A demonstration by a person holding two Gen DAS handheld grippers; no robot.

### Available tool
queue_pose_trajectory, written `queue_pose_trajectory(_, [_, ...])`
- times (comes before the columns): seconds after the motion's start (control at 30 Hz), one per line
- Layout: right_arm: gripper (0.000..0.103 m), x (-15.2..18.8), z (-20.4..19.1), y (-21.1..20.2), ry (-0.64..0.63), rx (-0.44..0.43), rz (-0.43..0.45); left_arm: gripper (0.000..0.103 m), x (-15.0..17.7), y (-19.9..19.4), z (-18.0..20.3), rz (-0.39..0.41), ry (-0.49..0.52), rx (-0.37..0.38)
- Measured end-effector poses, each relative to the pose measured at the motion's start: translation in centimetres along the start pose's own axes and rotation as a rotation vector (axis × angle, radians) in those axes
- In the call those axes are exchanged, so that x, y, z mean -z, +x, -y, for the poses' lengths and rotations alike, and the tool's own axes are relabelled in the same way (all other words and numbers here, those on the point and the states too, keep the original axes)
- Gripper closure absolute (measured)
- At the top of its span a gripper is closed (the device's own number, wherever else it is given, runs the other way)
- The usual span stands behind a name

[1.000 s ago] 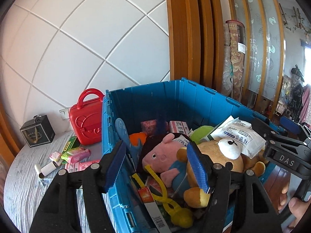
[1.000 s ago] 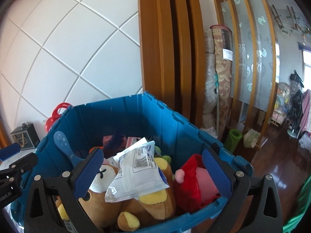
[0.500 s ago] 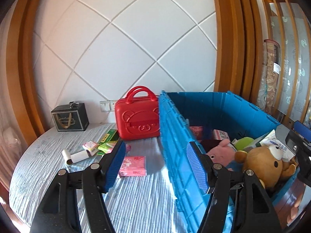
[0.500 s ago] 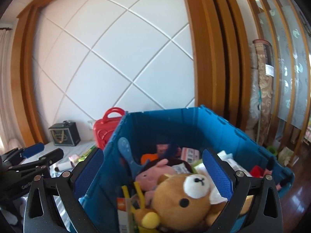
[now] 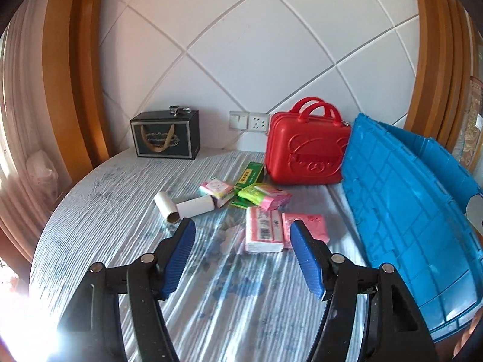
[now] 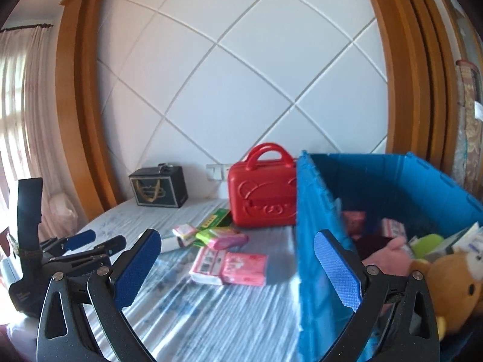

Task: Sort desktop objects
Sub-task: 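Move both open tools back over the bed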

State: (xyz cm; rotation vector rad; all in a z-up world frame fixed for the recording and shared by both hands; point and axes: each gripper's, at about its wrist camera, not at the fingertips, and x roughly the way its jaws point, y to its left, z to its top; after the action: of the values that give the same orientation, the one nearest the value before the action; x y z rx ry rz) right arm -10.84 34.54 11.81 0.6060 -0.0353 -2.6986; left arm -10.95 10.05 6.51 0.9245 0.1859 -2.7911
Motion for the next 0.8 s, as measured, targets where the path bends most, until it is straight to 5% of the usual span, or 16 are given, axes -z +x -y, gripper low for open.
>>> queue_pose_trajectory(0.3, [0.000, 3.8, -5.6, 10.3, 0.055, 0.073, -0.203, 0.038, 1.3, 7.8, -7.0, -0.169, 0.018, 0.022])
queue_pose_trajectory(0.8, [0.000, 11.3, 1.5, 25.2, 0.110, 0.177, -0.526, 0.038, 3.2, 22.0, -1.1, -0.401, 0.069, 0.097])
